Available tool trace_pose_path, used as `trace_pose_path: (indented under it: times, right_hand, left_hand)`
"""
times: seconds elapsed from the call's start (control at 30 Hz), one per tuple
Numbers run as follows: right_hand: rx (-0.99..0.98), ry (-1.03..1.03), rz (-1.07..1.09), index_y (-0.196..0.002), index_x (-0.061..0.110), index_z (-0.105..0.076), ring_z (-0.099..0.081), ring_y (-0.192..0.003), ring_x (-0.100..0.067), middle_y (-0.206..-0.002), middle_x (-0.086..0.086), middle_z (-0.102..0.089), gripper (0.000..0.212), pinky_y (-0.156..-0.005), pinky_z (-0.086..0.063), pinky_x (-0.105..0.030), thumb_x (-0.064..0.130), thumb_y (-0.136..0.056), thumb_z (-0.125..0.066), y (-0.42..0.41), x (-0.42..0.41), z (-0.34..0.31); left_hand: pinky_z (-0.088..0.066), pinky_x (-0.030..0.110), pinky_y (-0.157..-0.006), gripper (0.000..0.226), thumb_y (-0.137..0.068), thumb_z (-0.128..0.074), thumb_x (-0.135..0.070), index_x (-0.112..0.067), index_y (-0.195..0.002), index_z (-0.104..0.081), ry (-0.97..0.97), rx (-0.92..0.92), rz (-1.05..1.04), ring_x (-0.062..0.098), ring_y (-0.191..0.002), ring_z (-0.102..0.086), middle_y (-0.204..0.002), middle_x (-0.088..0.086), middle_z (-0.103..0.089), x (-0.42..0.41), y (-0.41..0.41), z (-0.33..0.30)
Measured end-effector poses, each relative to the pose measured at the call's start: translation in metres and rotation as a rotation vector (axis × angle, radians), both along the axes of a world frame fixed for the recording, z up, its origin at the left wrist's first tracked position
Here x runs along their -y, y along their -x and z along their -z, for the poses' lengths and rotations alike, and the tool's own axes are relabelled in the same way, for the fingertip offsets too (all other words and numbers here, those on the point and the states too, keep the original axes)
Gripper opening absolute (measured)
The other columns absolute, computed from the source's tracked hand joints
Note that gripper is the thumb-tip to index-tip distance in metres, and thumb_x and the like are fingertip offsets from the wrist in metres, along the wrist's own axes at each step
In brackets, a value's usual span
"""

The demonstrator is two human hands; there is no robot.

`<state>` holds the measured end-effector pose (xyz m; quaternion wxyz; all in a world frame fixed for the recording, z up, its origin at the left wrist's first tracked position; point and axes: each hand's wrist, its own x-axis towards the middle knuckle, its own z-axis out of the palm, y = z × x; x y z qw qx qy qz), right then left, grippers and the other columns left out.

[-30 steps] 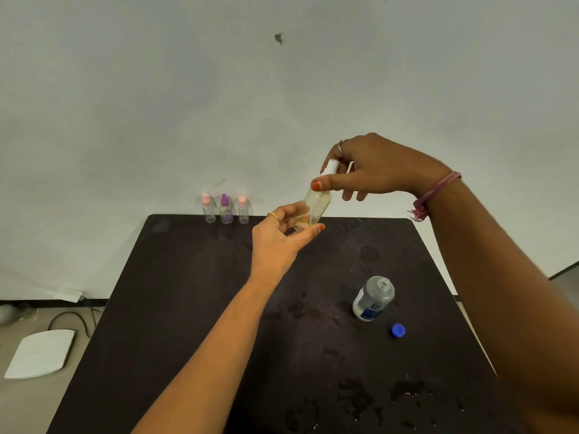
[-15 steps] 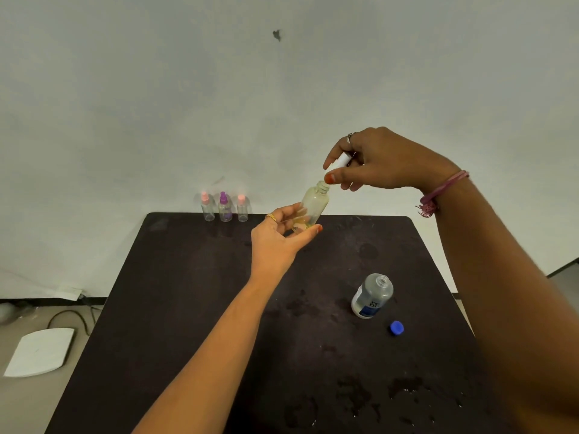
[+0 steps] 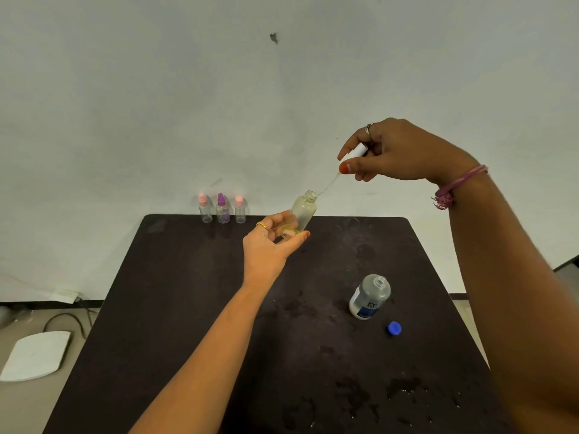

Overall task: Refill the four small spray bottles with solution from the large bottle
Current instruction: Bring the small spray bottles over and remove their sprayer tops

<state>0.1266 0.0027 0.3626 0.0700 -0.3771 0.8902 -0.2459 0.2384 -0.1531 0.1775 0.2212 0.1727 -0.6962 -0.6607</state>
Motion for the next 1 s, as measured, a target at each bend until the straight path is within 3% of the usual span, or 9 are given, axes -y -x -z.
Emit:
trace_pose_path:
  times: [0.1, 0.3, 0.43, 0.57, 0.67, 0.73, 0.87, 1.0]
  right_hand:
    - [0.004, 0.006, 0.02, -0.104, 0.014, -0.067, -0.069, -0.068, -0.006, -0.077, 0.0, -0.071, 0.029, -0.072, -0.054, -0.016, 0.032, -0.082, -0.07, 0.002, -0.003, 0.0]
    - [0.023, 0.037, 0.08, -0.105, 0.013, -0.067, -0.07, -0.074, -0.013, -0.082, -0.005, -0.071, 0.029, -0.08, -0.055, -0.027, 0.03, -0.081, -0.071, 0.008, -0.009, 0.001]
    - [0.004, 0.152, 0.218, -0.103, 0.016, -0.066, -0.068, -0.071, -0.009, -0.081, 0.002, -0.069, 0.026, -0.069, -0.052, -0.019, 0.028, -0.081, -0.073, 0.008, -0.009, 0.018]
    - [0.026, 0.432, 0.43, -0.099, 0.017, -0.065, -0.064, -0.074, -0.01, -0.091, 0.005, -0.064, 0.022, -0.059, -0.044, -0.005, 0.023, -0.079, -0.073, -0.002, -0.001, 0.067]
    - [0.133, 0.559, 0.565, -0.099, 0.017, -0.06, -0.06, -0.08, -0.008, -0.091, 0.007, -0.061, 0.022, -0.066, -0.047, -0.013, 0.022, -0.08, -0.071, -0.018, 0.007, 0.116]
    - [0.219, 0.602, 0.639, -0.102, 0.016, -0.058, -0.06, -0.081, -0.008, -0.09, 0.006, -0.06, 0.024, -0.069, -0.051, -0.019, 0.021, -0.081, -0.069, -0.029, 0.013, 0.15]
    - [0.341, 0.636, 0.755, -0.106, 0.017, -0.06, -0.062, -0.075, -0.004, -0.086, 0.006, -0.064, 0.026, -0.062, -0.047, -0.011, 0.019, -0.082, -0.067, -0.049, 0.018, 0.214]
    - [0.556, 0.591, 0.858, -0.103, 0.015, -0.067, -0.065, -0.084, -0.01, -0.091, 0.002, -0.068, 0.028, -0.069, -0.05, -0.019, 0.014, -0.076, -0.072, -0.066, 0.014, 0.272]
  left_hand:
    - [-0.047, 0.005, -0.076, 0.044, -0.072, -0.083, -0.018, -0.025, -0.109, -0.061, -0.001, 0.002, -0.013, -0.014, -0.086, -0.062, -0.097, -0.022, -0.063, 0.003, 0.001, 0.006]
    - [-0.052, 0.021, -0.091, 0.049, -0.071, -0.084, -0.024, -0.022, -0.115, -0.061, -0.023, 0.02, -0.06, 0.007, -0.101, -0.065, -0.113, -0.005, -0.066, 0.009, 0.004, 0.021]
    - [-0.05, 0.017, -0.089, 0.046, -0.074, -0.082, -0.023, -0.024, -0.114, -0.06, -0.037, 0.03, -0.063, 0.004, -0.101, -0.063, -0.109, -0.011, -0.065, 0.01, 0.005, 0.029]
    - [-0.05, 0.011, -0.081, 0.042, -0.077, -0.078, -0.021, -0.029, -0.112, -0.057, -0.035, 0.075, -0.031, 0.0, -0.097, -0.061, -0.105, -0.017, -0.061, 0.005, 0.007, 0.042]
    - [-0.051, 0.014, -0.081, 0.041, -0.078, -0.078, -0.02, -0.029, -0.112, -0.056, -0.012, 0.129, -0.016, 0.003, -0.096, -0.062, -0.106, -0.014, -0.061, 0.002, 0.008, 0.057]
    - [-0.049, 0.01, -0.076, 0.039, -0.078, -0.078, -0.02, -0.028, -0.11, -0.056, 0.005, 0.167, -0.001, 0.002, -0.095, -0.061, -0.106, -0.013, -0.061, 0.001, 0.01, 0.068]
    - [-0.049, 0.01, -0.076, 0.049, -0.075, -0.08, -0.019, -0.016, -0.118, -0.057, 0.011, 0.263, 0.038, 0.004, -0.099, -0.062, -0.114, -0.004, -0.064, -0.004, 0.012, 0.096]
    - [-0.047, 0.01, -0.08, 0.049, -0.074, -0.081, -0.014, -0.01, -0.116, -0.057, 0.042, 0.352, 0.073, 0.005, -0.101, -0.058, -0.117, -0.002, -0.056, -0.012, 0.012, 0.117]
